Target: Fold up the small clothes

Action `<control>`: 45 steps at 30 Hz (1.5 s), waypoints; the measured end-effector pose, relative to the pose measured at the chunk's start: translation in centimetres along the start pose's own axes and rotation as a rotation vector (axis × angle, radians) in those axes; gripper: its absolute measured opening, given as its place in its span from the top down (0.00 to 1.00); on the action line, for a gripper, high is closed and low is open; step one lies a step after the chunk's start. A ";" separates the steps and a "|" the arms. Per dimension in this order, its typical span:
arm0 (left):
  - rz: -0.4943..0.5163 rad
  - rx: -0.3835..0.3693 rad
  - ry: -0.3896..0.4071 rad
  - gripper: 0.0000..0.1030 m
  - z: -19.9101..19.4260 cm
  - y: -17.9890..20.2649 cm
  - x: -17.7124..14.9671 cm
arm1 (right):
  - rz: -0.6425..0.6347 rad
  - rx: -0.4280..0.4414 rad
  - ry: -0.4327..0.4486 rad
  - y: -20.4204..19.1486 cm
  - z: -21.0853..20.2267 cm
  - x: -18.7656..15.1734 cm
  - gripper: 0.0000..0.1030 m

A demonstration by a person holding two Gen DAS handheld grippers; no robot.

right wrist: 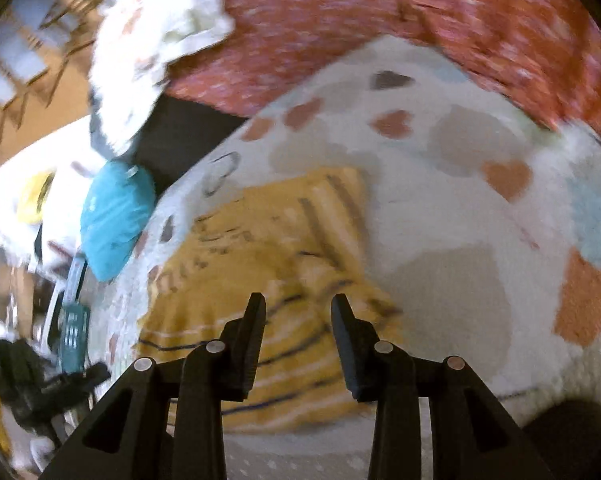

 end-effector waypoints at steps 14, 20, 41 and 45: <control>0.036 0.117 -0.161 0.61 9.7 -1.6 0.8 | -0.124 -0.071 -0.183 -0.5 11.2 0.6 0.69; -0.010 0.117 -0.151 0.61 8.9 -2.4 1.6 | -0.069 -0.143 -0.078 1.5 8.3 4.2 0.65; 0.047 0.097 0.068 0.53 -3.6 3.1 -0.7 | 0.145 0.380 -0.070 -6.9 -2.2 0.2 0.16; 0.040 0.090 0.082 0.53 -5.0 3.4 -1.8 | 0.239 0.520 -0.083 -7.6 -3.7 -0.1 0.13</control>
Point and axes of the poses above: each gripper's, at about its wrist camera, not at the fingertips, and z roughly the way its jaws point, y to its right, x to its top, the point moved 8 cm from there along z, roughly the way its jaws point, and after that the axes turned 1 degree about y, right-handed, at the moved point
